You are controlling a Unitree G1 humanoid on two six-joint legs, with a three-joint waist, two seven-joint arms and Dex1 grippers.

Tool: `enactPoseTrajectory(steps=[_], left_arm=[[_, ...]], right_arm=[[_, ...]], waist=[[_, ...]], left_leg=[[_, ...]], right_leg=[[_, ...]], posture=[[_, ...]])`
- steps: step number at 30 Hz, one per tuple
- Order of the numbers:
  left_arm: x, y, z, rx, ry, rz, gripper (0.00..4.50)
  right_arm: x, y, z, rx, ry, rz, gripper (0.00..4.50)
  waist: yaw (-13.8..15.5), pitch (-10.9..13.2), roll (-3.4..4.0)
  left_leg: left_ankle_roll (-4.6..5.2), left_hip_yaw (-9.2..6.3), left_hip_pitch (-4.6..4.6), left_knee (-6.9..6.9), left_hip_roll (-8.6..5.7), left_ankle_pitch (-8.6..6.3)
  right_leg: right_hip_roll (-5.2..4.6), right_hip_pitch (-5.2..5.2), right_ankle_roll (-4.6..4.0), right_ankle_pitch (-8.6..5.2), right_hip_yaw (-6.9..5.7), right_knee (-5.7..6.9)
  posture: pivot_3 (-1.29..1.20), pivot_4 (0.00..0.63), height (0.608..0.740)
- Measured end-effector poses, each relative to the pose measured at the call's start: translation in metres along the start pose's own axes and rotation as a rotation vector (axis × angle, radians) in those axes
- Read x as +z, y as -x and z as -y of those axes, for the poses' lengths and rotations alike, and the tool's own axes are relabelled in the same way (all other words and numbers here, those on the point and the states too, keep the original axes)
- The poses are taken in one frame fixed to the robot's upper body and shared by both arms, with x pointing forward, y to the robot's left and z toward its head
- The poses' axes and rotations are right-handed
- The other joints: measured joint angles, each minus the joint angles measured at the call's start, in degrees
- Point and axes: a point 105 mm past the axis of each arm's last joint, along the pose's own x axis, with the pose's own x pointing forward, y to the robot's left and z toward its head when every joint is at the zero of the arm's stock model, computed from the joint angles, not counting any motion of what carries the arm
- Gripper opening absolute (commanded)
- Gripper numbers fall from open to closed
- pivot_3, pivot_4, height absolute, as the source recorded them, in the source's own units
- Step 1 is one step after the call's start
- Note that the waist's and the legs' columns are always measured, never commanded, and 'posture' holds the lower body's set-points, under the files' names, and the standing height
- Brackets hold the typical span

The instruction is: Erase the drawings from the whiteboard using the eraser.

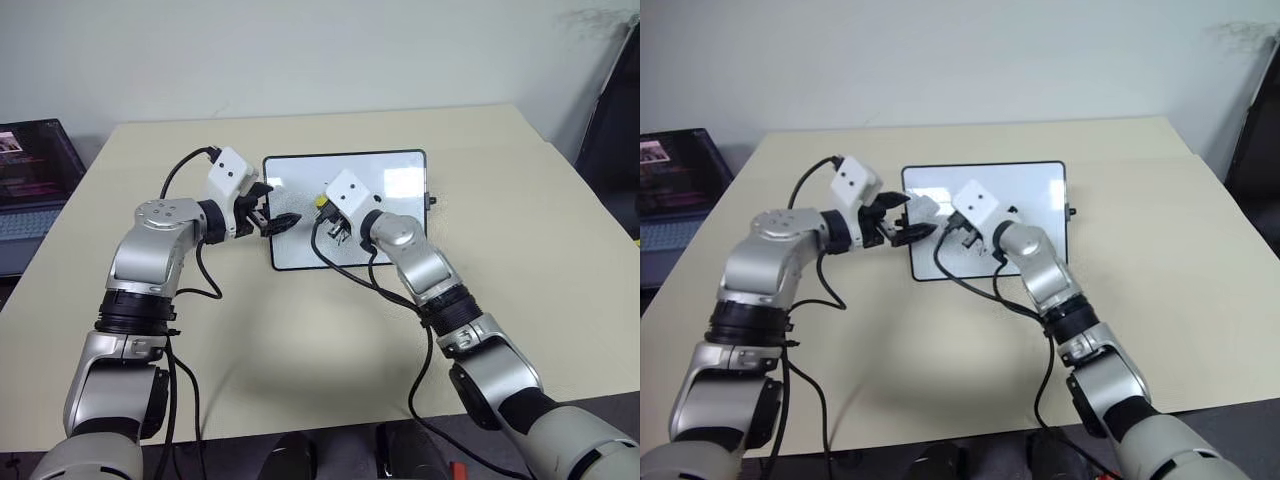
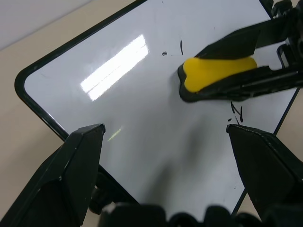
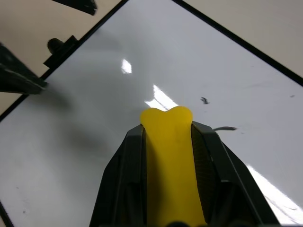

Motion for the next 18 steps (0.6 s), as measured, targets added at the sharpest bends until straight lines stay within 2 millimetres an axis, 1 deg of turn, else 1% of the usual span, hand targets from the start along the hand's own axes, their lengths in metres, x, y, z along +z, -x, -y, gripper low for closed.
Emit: enactPoseTrajectory(steps=[6, 8, 14, 16, 18], left_arm=[[-0.011, 0.000, -0.003, -0.009, 0.037, -0.025, 4.50], [-0.011, 0.001, -0.001, -0.027, 0.036, -0.025, 4.50], [-0.010, 0.001, 0.004, -0.083, 0.024, -0.015, 4.50], [-0.012, 0.001, 0.000, -0.077, 0.036, -0.023, 4.50], [-0.011, 0.001, -0.005, -0.059, 0.039, -0.020, 4.50]], right_arm=[[-0.006, 0.015, 0.035, -0.123, 0.014, -0.012, 0.97], [-0.007, 0.017, 0.041, -0.155, 0.014, -0.015, 0.97], [-0.008, 0.014, 0.041, -0.163, 0.009, -0.013, 0.97], [-0.005, 0.010, 0.033, -0.140, 0.005, -0.005, 0.97], [-0.003, 0.006, 0.022, -0.106, -0.001, 0.001, 0.97]], waist=[[0.07, 0.00, 0.00], [0.06, 0.00, 0.00], [-0.05, 0.00, -0.01], [-0.20, 0.00, 0.00], [-0.32, 0.00, 0.00]], left_leg=[[0.00, 0.00, -0.02, -0.02, -0.01, 0.00], [0.00, 0.01, -0.02, -0.02, 0.00, 0.00], [0.01, 0.04, 0.03, -0.01, 0.00, 0.00], [0.02, 0.05, 0.05, 0.00, 0.02, -0.01], [0.02, 0.04, 0.06, 0.00, 0.04, -0.01]], right_leg=[[0.00, 0.00, 0.00, 0.00, -0.01, -0.04], [0.00, 0.00, 0.00, 0.00, 0.00, -0.03], [0.00, 0.02, 0.00, 0.00, 0.02, 0.01], [0.01, 0.03, -0.01, 0.01, 0.04, 0.04], [0.03, 0.02, -0.03, 0.02, 0.03, 0.05]], posture=[[0.00, 0.150, 0.740], [0.00, 0.150, 0.740], [0.00, 0.150, 0.740], [0.00, 0.150, 0.740], [0.00, 0.150, 0.740]])
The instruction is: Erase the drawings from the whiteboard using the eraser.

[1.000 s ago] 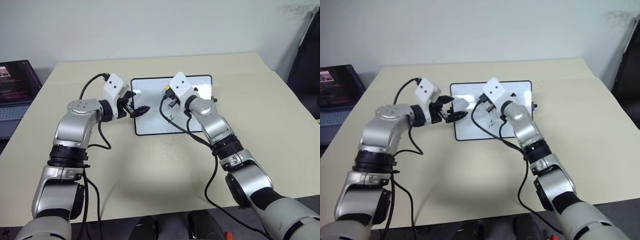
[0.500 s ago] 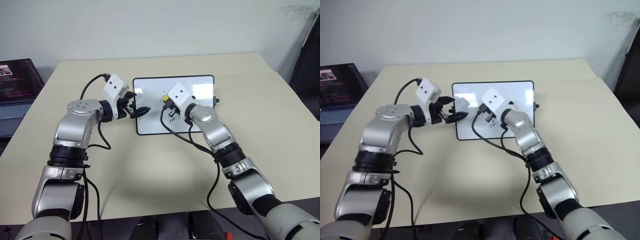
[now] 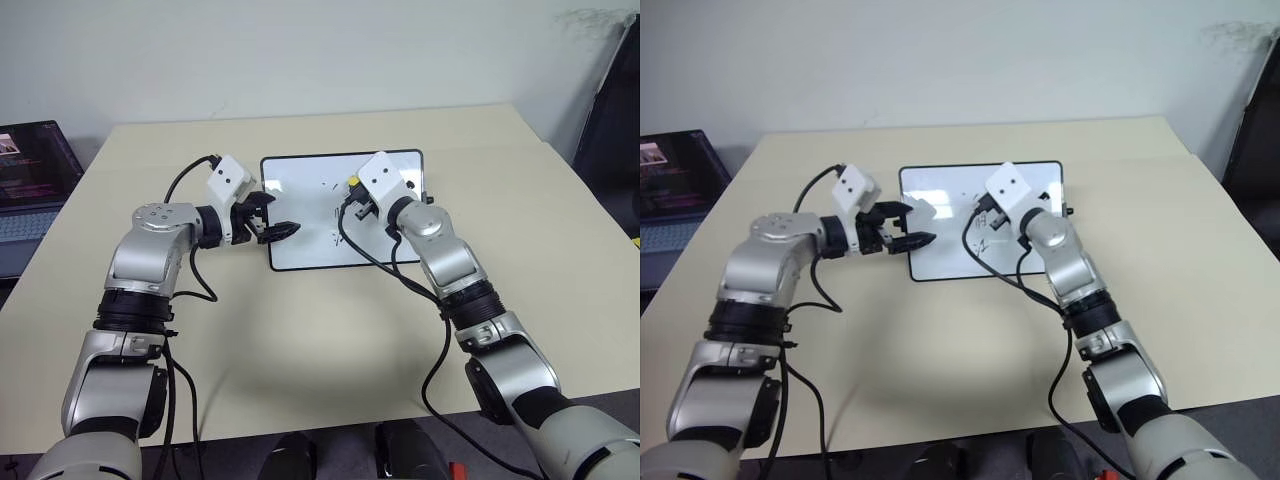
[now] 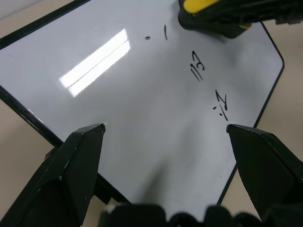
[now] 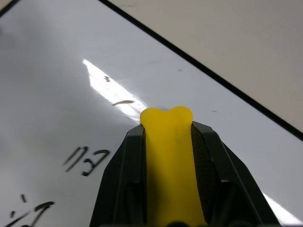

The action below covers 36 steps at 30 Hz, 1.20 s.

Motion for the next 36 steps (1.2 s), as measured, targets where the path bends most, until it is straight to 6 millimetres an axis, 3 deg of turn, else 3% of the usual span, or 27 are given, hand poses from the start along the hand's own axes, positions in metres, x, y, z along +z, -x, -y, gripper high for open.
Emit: enactPoseTrajectory(steps=[6, 14, 17, 21, 28, 33, 36], left_arm=[[0.009, 0.005, -0.024, 0.106, 0.001, 0.029, 4.50], [0.003, 0.011, -0.027, 0.121, 0.009, 0.016, 4.50], [0.002, 0.010, -0.024, 0.116, 0.005, 0.014, 4.50], [0.005, 0.009, -0.021, 0.108, -0.003, 0.023, 4.50], [0.008, 0.007, -0.018, 0.099, -0.006, 0.026, 4.50], [0.004, 0.007, -0.017, 0.097, -0.001, 0.021, 4.50], [0.004, 0.007, -0.017, 0.098, 0.000, 0.020, 4.50]], right_arm=[[0.004, -0.006, -0.024, 0.069, 0.004, 0.010, 0.97], [0.017, -0.009, 0.012, -0.087, 0.013, 0.036, 0.97], [0.015, -0.010, 0.012, -0.092, 0.013, 0.034, 0.97], [0.014, -0.011, 0.006, -0.056, 0.019, 0.029, 0.97], [0.008, -0.011, -0.027, 0.090, 0.043, 0.010, 0.97], [0.010, -0.012, -0.019, 0.045, 0.046, 0.015, 0.97], [0.013, -0.012, 0.005, -0.045, 0.041, 0.016, 0.97]], waist=[[0.05, 0.00, 0.00], [0.24, 0.00, 0.00], [0.22, 0.00, 0.00], [0.10, 0.00, 0.00], [0.01, 0.00, 0.00], [0.18, 0.00, 0.00], [0.26, 0.00, 0.00]], left_leg=[[-0.02, -0.02, -0.04, 0.00, -0.04, 0.01], [-0.03, -0.08, -0.08, -0.04, -0.04, 0.01], [-0.03, -0.07, -0.11, -0.07, -0.03, 0.01], [-0.03, -0.06, -0.10, -0.06, -0.03, 0.01], [-0.02, -0.06, -0.06, -0.02, -0.03, 0.01], [-0.05, -0.09, -0.06, -0.01, -0.04, 0.02], [-0.06, -0.09, -0.06, -0.01, -0.04, 0.03]], right_leg=[[-0.02, -0.03, 0.00, 0.00, -0.01, -0.04], [-0.03, -0.06, 0.00, 0.00, -0.04, -0.09], [-0.03, -0.08, 0.00, 0.00, -0.03, -0.16], [-0.03, -0.07, 0.00, 0.00, -0.02, -0.13], [-0.01, -0.06, 0.00, 0.00, -0.02, -0.03], [-0.02, -0.05, -0.01, 0.00, -0.04, -0.02], [-0.02, -0.05, -0.01, 0.01, -0.04, -0.03]], posture=[[0.00, 0.150, 0.740], [0.00, 0.150, 0.740], [0.00, 0.150, 0.740], [0.00, 0.150, 0.740], [0.00, 0.150, 0.740], [0.00, 0.150, 0.740], [0.00, 0.150, 0.740]])
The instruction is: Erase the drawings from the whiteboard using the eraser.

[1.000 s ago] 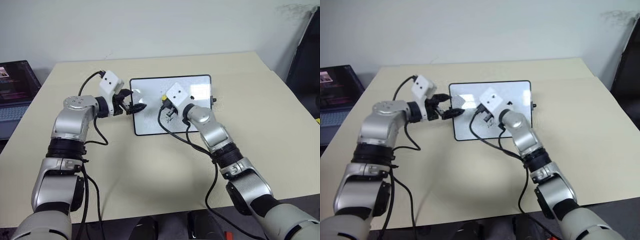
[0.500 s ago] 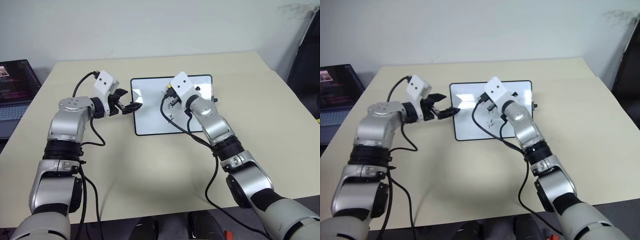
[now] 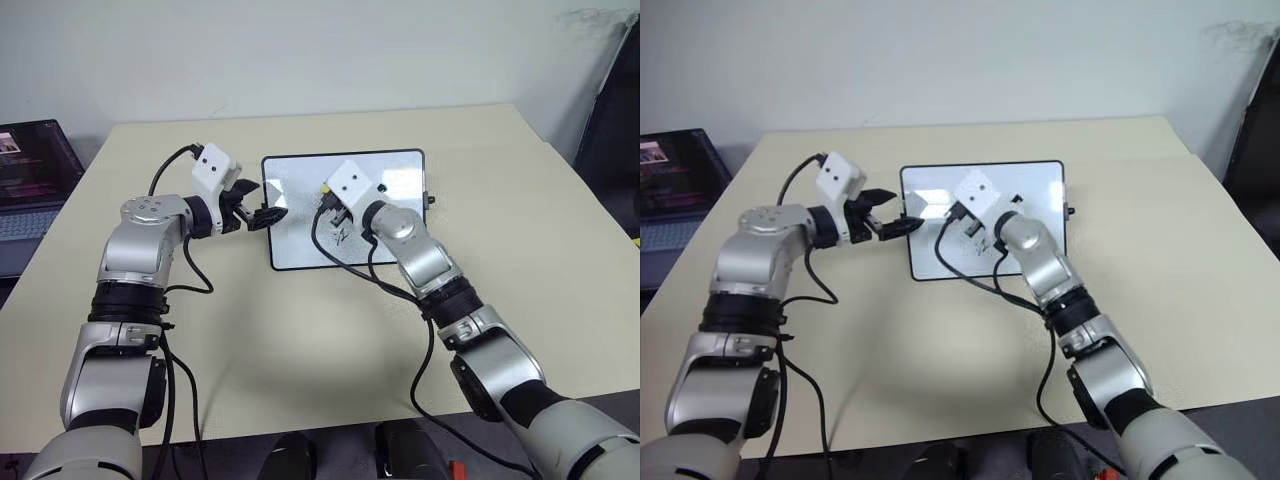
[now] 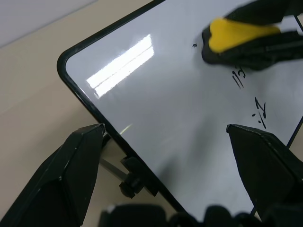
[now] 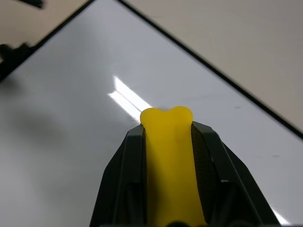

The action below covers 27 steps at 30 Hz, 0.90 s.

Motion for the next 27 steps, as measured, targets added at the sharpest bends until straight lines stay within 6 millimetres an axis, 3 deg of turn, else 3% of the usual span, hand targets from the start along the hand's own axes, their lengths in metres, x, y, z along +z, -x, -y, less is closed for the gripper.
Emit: enactPoseTrajectory(steps=[3, 7, 15, 17, 21, 27], left_arm=[[0.000, 0.000, 0.000, 0.001, 0.000, -0.001, 4.50], [0.000, 0.000, 0.000, 0.002, 0.000, -0.001, 4.50], [-0.001, 0.000, 0.000, 0.002, 0.001, -0.001, 4.50], [-0.001, 0.000, 0.000, 0.002, 0.001, -0.002, 4.50], [-0.001, 0.001, -0.001, 0.005, 0.002, -0.003, 4.50], [-0.004, 0.003, -0.003, 0.011, 0.005, -0.009, 4.50]], right_arm=[[-0.001, 0.001, 0.019, -0.060, -0.001, -0.002, 0.97], [-0.001, 0.000, 0.014, -0.032, -0.002, -0.001, 0.97], [-0.006, 0.001, -0.037, 0.170, 0.000, -0.011, 0.97], [-0.007, 0.001, -0.038, 0.177, -0.001, -0.016, 0.97], [-0.006, 0.000, -0.032, 0.131, 0.001, -0.013, 0.97], [0.001, 0.000, 0.017, -0.067, -0.030, 0.009, 0.97]], waist=[[0.14, 0.00, 0.00], [0.04, 0.00, -0.01], [-0.36, -0.01, -0.01], [-0.16, -0.01, -0.01], [-0.01, -0.01, -0.01], [0.04, -0.01, -0.01]], left_leg=[[0.00, -0.02, -0.01, -0.01, -0.01, 0.00], [0.01, 0.01, -0.01, -0.02, 0.00, 0.00], [0.05, 0.01, 0.08, -0.01, 0.04, -0.02], [0.05, -0.02, 0.08, 0.01, 0.01, -0.02], [0.03, -0.09, 0.08, 0.01, 0.01, -0.01], [-0.11, -0.11, 0.02, -0.03, 0.01, 0.07]], right_leg=[[0.00, 0.01, 0.00, 0.00, -0.03, -0.03], [-0.01, 0.01, 0.00, 0.00, 0.00, -0.03], [0.02, 0.03, -0.03, 0.02, 0.01, 0.07], [0.02, 0.05, -0.04, 0.03, -0.02, 0.07], [0.02, 0.07, -0.06, 0.04, -0.07, 0.07], [0.01, 0.04, -0.07, 0.04, -0.08, -0.02]], posture=[[0.00, 0.150, 0.740], [0.00, 0.150, 0.740], [0.00, 0.150, 0.740], [0.00, 0.150, 0.740], [0.00, 0.150, 0.740], [0.00, 0.150, 0.740]])
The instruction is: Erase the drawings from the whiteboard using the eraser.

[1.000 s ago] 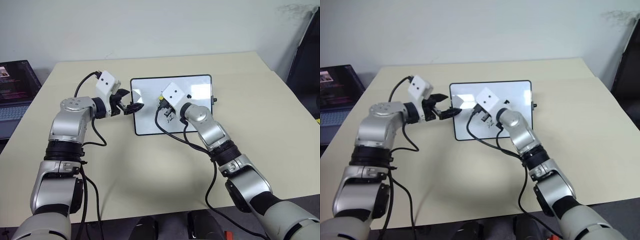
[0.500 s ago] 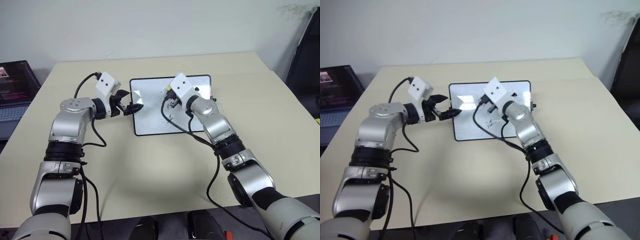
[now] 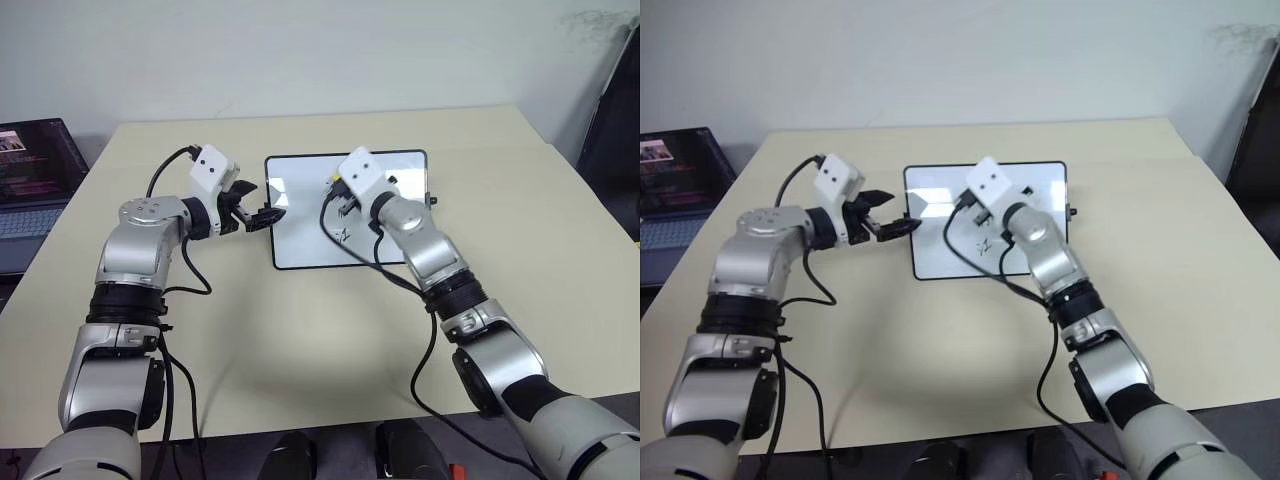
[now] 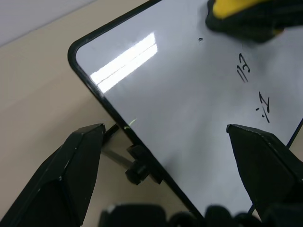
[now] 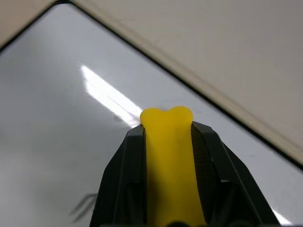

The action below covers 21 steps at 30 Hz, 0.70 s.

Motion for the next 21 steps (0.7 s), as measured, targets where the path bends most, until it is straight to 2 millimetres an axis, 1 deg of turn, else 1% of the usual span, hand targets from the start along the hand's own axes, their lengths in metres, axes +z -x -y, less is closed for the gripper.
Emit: enactPoseTrajectory(steps=[2, 4, 8, 10, 13, 17, 21], left_arm=[[0.000, 0.000, 0.000, 0.001, 0.000, 0.000, 4.50], [0.000, 0.000, 0.000, 0.001, 0.000, 0.000, 4.50], [0.000, 0.000, 0.000, 0.001, 0.000, 0.001, 4.50], [0.000, 0.000, 0.000, 0.001, -0.001, 0.001, 4.50], [0.000, 0.000, -0.001, 0.007, 0.000, 0.000, 4.50], [-0.001, 0.000, -0.001, 0.009, 0.001, -0.001, 4.50], [-0.003, 0.000, 0.000, 0.006, 0.005, -0.005, 4.50]], right_arm=[[0.002, -0.001, -0.001, -0.009, -0.010, 0.009, 0.97], [0.005, -0.002, -0.007, 0.003, -0.018, 0.017, 0.97], [0.008, -0.005, -0.029, 0.079, -0.011, 0.020, 0.97], [0.008, -0.006, -0.044, 0.138, 0.000, 0.018, 0.97], [0.007, -0.006, -0.057, 0.189, 0.004, 0.010, 0.97], [0.006, -0.006, -0.052, 0.159, 0.001, 0.014, 0.97], [0.008, -0.009, -0.034, 0.070, -0.004, 0.023, 0.97]], waist=[[-0.04, 0.00, 0.00], [-0.36, 0.00, 0.00], [-0.49, 0.00, 0.00], [-0.47, 0.00, 0.00], [-0.35, 0.00, 0.00], [-0.10, 0.00, 0.00], [-0.07, 0.00, 0.00]], left_leg=[[-0.01, 0.02, -0.02, -0.05, 0.00, 0.00], [-0.01, 0.08, -0.05, -0.10, 0.02, -0.01], [0.00, 0.09, -0.04, -0.11, 0.03, -0.01], [0.00, 0.09, -0.04, -0.10, 0.03, -0.01], [0.00, 0.06, -0.04, -0.09, 0.02, -0.01], [-0.01, 0.05, -0.05, -0.07, 0.00, 0.00], [-0.01, 0.03, -0.05, -0.07, 0.00, 0.00]], right_leg=[[0.00, -0.03, 0.00, 0.00, 0.02, -0.05], [0.00, -0.10, 0.00, 0.00, 0.09, -0.08], [0.00, -0.12, 0.00, 0.00, 0.09, -0.05], [0.01, -0.12, 0.00, 0.00, 0.09, -0.01], [0.01, -0.12, 0.00, 0.00, 0.07, 0.00], [0.00, -0.11, 0.00, 0.00, 0.07, -0.01], [0.00, -0.11, 0.00, 0.00, 0.05, 0.00]], posture=[[0.00, 0.150, 0.740], [0.00, 0.150, 0.740], [0.00, 0.150, 0.740], [0.00, 0.150, 0.740], [0.00, 0.150, 0.740], [0.00, 0.150, 0.740], [0.00, 0.150, 0.740]])
